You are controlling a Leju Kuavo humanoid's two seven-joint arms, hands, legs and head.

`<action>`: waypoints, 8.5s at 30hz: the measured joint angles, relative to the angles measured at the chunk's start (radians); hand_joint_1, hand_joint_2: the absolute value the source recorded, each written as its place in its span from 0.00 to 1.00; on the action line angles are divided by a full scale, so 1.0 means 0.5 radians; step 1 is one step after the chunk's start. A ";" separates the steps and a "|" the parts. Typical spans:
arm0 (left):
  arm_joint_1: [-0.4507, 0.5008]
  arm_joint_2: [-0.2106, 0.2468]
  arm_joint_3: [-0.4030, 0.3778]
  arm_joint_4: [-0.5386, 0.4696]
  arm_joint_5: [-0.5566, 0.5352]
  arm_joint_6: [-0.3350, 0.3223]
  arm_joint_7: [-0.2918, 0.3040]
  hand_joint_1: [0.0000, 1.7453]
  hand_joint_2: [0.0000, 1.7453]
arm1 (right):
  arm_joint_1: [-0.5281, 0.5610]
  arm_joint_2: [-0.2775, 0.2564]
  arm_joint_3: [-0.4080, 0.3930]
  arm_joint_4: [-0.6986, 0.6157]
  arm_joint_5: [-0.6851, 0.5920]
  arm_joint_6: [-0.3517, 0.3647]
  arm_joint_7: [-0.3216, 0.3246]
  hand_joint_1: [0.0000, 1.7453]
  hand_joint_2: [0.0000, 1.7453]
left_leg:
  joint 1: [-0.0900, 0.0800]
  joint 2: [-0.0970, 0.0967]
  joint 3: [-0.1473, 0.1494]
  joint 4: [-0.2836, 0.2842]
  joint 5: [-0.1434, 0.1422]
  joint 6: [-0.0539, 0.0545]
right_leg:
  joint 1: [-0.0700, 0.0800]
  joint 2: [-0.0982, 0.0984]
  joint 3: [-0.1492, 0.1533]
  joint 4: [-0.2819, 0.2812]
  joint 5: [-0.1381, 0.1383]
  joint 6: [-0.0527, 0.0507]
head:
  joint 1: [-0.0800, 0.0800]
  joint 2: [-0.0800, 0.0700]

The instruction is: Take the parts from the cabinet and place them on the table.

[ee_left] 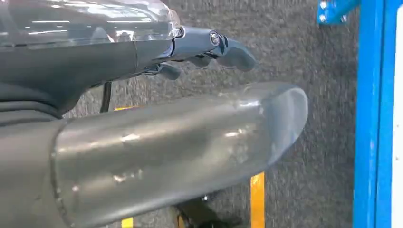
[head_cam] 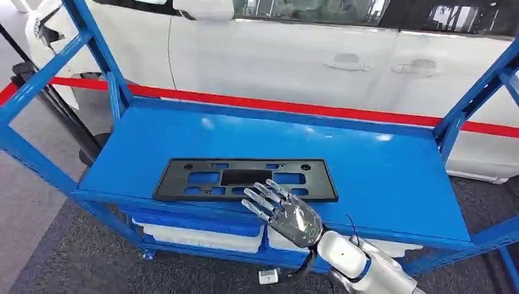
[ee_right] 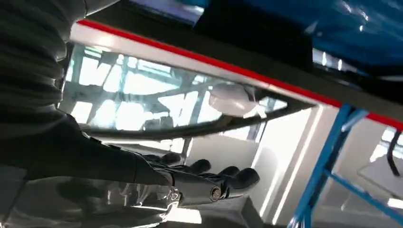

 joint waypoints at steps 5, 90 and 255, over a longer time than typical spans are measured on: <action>0.001 -0.001 0.001 0.000 -0.012 -0.008 0.003 0.00 0.00 | -0.001 0.003 -0.005 0.134 -0.100 0.074 -0.002 0.00 1.00 | -0.022 -0.007 -0.032 0.010 0.017 0.001 | -0.001 0.003 -0.011 0.203 -0.036 -0.020 | 0.000 0.000; -0.024 -0.020 0.051 0.012 -0.080 -0.095 0.009 0.00 0.00 | -0.223 0.144 -0.088 0.551 -0.490 0.123 -0.048 0.00 1.00 | 0.009 -0.011 -0.087 -0.009 0.091 -0.037 | 0.010 -0.030 0.266 -0.237 0.018 -0.023 | 0.000 0.000; -0.033 -0.055 0.201 0.038 -0.021 0.016 0.190 0.00 0.00 | 1.197 -0.117 -0.761 -1.302 -2.928 0.636 -1.159 1.00 1.00 | -0.008 0.074 -0.148 0.033 0.091 -0.051 | -0.026 0.023 0.408 -0.246 -0.065 0.013 | -0.001 0.000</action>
